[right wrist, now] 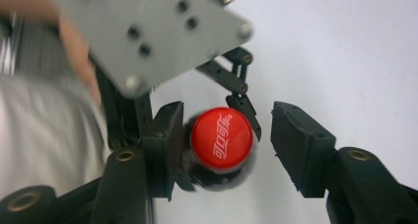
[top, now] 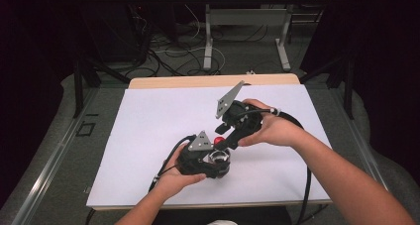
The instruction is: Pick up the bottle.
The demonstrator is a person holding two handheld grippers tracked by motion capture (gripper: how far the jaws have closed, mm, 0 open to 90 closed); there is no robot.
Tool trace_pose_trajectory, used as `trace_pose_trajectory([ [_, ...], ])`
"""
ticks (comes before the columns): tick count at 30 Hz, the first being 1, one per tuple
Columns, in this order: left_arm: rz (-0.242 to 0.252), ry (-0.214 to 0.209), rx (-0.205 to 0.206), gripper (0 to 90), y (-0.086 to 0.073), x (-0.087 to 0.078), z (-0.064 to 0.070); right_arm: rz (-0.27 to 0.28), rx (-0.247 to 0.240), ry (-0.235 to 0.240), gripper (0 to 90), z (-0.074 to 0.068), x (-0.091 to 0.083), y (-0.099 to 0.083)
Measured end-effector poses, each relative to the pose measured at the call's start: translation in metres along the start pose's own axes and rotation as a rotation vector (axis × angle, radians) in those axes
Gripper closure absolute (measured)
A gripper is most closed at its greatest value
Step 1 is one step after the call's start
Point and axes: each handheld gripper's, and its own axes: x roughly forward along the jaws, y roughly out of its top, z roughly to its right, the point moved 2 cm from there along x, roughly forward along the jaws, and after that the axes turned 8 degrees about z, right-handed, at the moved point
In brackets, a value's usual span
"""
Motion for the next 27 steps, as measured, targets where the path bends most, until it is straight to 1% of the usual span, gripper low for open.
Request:
trace_pose_trajectory([
  [1,-0.001,0.002,-0.004,30.1,0.0,0.0,0.0,0.016,0.045,-0.043,47.2,-0.001,-0.001,0.0],
  [2,0.009,0.013,-0.011,30.1,0.0,0.0,0.0,0.005,0.1,-0.08,48.0,-0.004,-0.002,0.0],
  [3,0.01,0.014,-0.012,30.1,0.0,0.0,0.0,0.004,0.13,-0.121,47.9,-0.007,-0.001,0.0],
  [4,0.016,0.02,0.0,30.1,0.001,0.001,-0.001,0.002,0.165,-0.153,48.1,-0.01,-0.001,0.001],
  [5,0.016,0.021,0.002,30.1,0.001,0.001,-0.002,0.01,0.195,-0.185,48.8,-0.013,0.0,0.001],
  [6,0.016,0.021,0.001,30.1,0.001,0.001,-0.001,0.019,0.214,-0.208,48.8,-0.014,0.001,0.001],
  [7,0.002,0.012,0.002,30.1,0.001,0.0,-0.002,0.009,0.228,-0.232,50.3,-0.017,0.001,0.002],
  [8,0.003,0.015,0.0,30.2,0.002,0.0,-0.001,0.001,0.242,-0.261,52.7,-0.018,0.002,0.002],
  [9,0.014,0.027,0.002,30.2,0.001,0.001,-0.001,-0.01,0.271,-0.26,54.5,-0.02,0.002,0.003],
  [10,0.01,0.028,0.007,30.2,0.002,0.0,-0.002,-0.015,0.282,-0.268,57.9,-0.021,0.003,0.003],
  [11,-0.003,0.019,0.008,30.2,0.002,-0.002,-0.002,-0.024,0.292,-0.262,59.9,-0.022,0.004,0.003],
  [12,0.013,0.029,0.007,30.2,0.002,-0.001,-0.002,-0.028,0.295,-0.258,60.1,-0.021,0.004,0.003],
  [13,0.003,0.018,0.009,30.2,0.002,-0.002,-0.002,-0.028,0.28,-0.239,60.4,-0.02,0.003,0.003],
  [14,0.002,0.015,0.01,30.2,0.002,-0.002,-0.001,-0.039,0.25,-0.213,60.5,-0.019,0.003,0.003],
  [15,-0.006,0.009,0.005,30.2,0.002,-0.003,0.0,-0.046,0.223,-0.176,60.6,-0.017,0.002,0.004],
  [16,0.002,0.005,0.014,30.2,0.002,-0.002,0.0,-0.052,0.177,-0.14,60.7,-0.015,0.002,0.004],
  [17,0.001,-0.004,0.017,30.2,0.001,-0.003,0.001,-0.061,0.119,-0.096,60.8,-0.013,0.002,0.004],
  [18,0.012,-0.005,0.016,30.2,0.0,-0.002,0.002,-0.056,0.044,-0.05,60.8,-0.01,0.002,0.003],
  [19,0.003,-0.021,0.014,30.1,0.0,-0.002,0.002,-0.068,-0.031,-0.006,60.7,-0.007,0.001,0.003],
  [20,-0.001,-0.029,0.017,30.2,0.0,-0.003,0.002,-0.061,-0.106,0.041,60.7,-0.005,0.001,0.003],
  [21,-0.001,-0.029,0.019,30.2,0.0,-0.002,0.003,-0.059,-0.185,0.081,60.7,-0.004,0.0,0.002],
  [22,-0.003,-0.027,0.021,30.1,0.0,-0.002,0.003,-0.058,-0.245,0.114,60.5,-0.001,0.0,0.002],
  [23,-0.002,-0.028,0.013,30.1,0.0,-0.002,0.004,-0.046,-0.269,0.145,60.4,0.001,0.0,0.001],
  [24,-0.001,-0.027,0.014,30.1,0.0,-0.002,0.003,-0.048,-0.276,0.151,60.3,0.002,0.0,0.001],
  [25,-0.003,-0.021,0.016,30.1,0.0,-0.001,0.003,-0.044,-0.262,0.153,60.0,0.002,0.001,0.0],
  [26,-0.001,-0.018,0.012,30.1,0.0,-0.001,0.002,-0.053,-0.252,0.138,56.8,0.002,0.0,0.001],
  [27,0.002,-0.015,0.011,30.1,0.0,-0.001,0.001,-0.04,-0.188,0.113,50.8,0.0,0.001,0.001],
])
